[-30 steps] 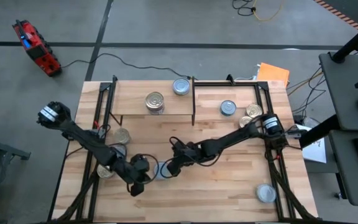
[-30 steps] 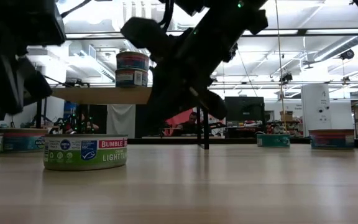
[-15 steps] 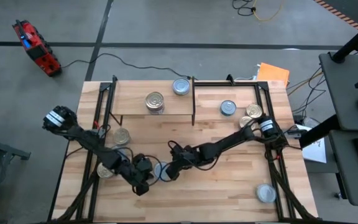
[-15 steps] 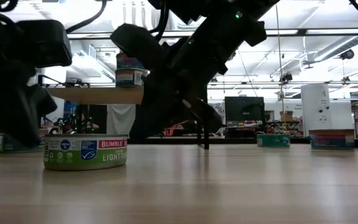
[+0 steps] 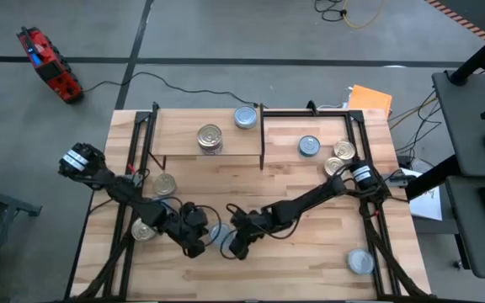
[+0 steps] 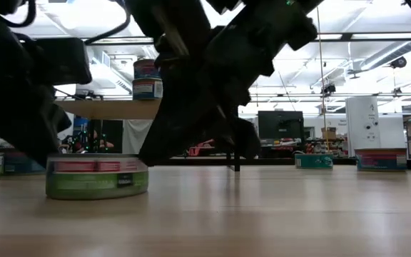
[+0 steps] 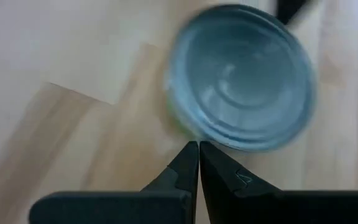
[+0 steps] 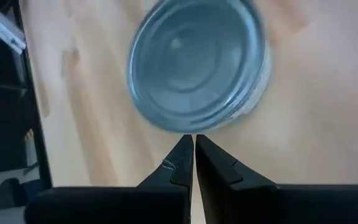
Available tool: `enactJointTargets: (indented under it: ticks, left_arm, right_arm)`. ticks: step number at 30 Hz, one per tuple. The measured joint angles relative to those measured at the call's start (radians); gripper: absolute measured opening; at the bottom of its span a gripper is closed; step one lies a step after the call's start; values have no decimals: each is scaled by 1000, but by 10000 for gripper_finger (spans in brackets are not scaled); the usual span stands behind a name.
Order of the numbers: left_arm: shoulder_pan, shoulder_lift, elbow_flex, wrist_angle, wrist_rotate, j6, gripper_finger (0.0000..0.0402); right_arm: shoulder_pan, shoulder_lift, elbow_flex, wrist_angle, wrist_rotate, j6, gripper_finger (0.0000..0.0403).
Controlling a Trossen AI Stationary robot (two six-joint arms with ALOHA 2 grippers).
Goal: Stack canned seafood by type on shelf
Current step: Stack the green tuna can on top of the green tuna can on the shelf
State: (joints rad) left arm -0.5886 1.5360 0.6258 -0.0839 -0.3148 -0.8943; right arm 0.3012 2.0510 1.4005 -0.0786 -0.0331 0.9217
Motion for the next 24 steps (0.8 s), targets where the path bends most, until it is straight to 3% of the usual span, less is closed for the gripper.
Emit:
enactJointTargets:
  ticks: [9,14,17,24]
  left_arm:
    - [-10,-76,1,-16,143,24,0]
    - [-17,-145,2,21,146,113,0]
    - [-13,-157,2,58,93,170,0]
    - [-9,-95,-1,58,63,165,0]
  right_arm:
    - [2,-55,0,-210,9,142,9]
    - [10,-96,0,-251,17,183,9]
    - [11,-99,0,-228,49,204,9]
    - [-5,-95,0,-160,79,260,9]
